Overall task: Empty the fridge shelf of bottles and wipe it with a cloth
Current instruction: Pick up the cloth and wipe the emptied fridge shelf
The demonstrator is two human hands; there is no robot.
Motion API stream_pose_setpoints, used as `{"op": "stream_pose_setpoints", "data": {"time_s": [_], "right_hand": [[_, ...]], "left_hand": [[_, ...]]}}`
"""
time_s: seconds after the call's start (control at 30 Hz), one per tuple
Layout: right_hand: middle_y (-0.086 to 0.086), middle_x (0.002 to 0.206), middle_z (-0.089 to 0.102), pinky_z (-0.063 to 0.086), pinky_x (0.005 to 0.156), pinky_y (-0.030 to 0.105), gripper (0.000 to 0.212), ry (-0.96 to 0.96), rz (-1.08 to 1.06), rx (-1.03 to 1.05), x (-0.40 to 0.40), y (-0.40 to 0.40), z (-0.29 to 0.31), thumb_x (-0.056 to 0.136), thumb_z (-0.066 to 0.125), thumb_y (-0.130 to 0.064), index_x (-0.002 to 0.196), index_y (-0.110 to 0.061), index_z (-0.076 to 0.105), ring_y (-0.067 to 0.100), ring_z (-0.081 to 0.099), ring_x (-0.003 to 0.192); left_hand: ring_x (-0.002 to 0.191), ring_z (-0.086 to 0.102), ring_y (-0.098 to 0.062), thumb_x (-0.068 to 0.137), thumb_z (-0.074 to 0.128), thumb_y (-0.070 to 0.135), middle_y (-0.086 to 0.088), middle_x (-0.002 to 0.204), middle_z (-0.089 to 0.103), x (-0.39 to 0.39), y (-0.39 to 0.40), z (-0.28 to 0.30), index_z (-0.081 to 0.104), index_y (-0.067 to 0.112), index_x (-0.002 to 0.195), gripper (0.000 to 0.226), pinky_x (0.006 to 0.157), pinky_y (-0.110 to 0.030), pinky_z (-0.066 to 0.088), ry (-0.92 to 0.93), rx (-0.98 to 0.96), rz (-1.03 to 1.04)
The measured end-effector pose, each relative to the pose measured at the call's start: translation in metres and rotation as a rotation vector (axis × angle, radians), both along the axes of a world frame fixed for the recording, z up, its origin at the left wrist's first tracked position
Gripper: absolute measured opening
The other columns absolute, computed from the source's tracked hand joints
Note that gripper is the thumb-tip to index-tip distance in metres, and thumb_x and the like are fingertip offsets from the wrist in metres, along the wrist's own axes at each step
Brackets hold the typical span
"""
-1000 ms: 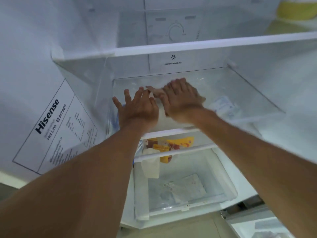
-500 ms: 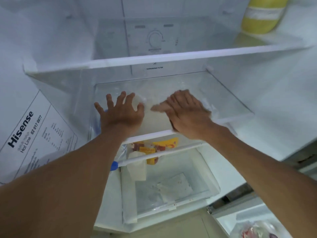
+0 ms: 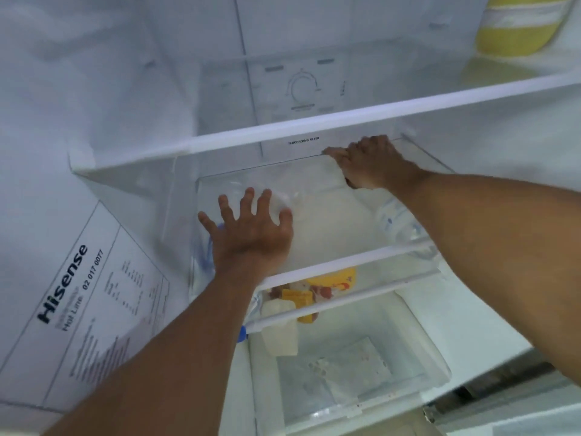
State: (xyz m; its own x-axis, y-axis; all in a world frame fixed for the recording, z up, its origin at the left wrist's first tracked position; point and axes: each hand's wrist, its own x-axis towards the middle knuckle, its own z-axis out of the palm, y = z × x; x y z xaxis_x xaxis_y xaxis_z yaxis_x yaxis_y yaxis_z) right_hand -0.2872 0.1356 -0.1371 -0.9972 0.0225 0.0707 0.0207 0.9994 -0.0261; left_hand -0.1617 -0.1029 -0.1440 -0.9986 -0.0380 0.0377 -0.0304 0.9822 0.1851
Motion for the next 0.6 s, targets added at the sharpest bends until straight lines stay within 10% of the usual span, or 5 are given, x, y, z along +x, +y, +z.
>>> {"op": "stream_pose_setpoints", "data": {"time_s": [0.27, 0.43, 0.6], "right_hand": [[0.020, 0.153, 0.043, 0.024, 0.121, 0.053, 0.073, 0.153, 0.557, 0.239, 0.131, -0.040, -0.007, 0.098, 0.009, -0.046, 0.147, -0.009, 0.049, 0.037, 0.034, 0.144], [0.017, 0.150, 0.048, 0.025, 0.118, 0.054, 0.075, 0.036, 0.200, 0.229, 0.085, 0.049, -0.008, 0.095, 0.002, -0.042, 0.148, -0.014, 0.046, 0.041, 0.040, 0.139], [0.019, 0.149, 0.044, 0.028, 0.114, 0.058, 0.067, -0.034, 0.101, -0.028, 0.059, -0.068, 0.013, 0.091, 0.014, -0.044, 0.148, -0.017, 0.039, 0.042, 0.035, 0.139]], "left_hand": [[0.159, -0.003, -0.033, 0.105, 0.015, 0.044, 0.012, 0.173, 0.004, 0.000, -0.005, 0.001, 0.015, 0.038, 0.162, 0.058, 0.121, -0.069, -0.004, -0.006, -0.010, -0.003], [0.159, -0.003, -0.034, 0.105, 0.013, 0.046, 0.011, 0.174, 0.002, 0.001, -0.003, 0.001, 0.013, 0.038, 0.163, 0.059, 0.121, -0.069, -0.006, -0.006, -0.010, -0.014], [0.159, -0.002, -0.034, 0.105, 0.014, 0.049, 0.010, 0.174, 0.005, 0.000, -0.002, 0.002, 0.014, 0.039, 0.162, 0.058, 0.121, -0.069, -0.005, 0.005, -0.006, -0.010]]}}
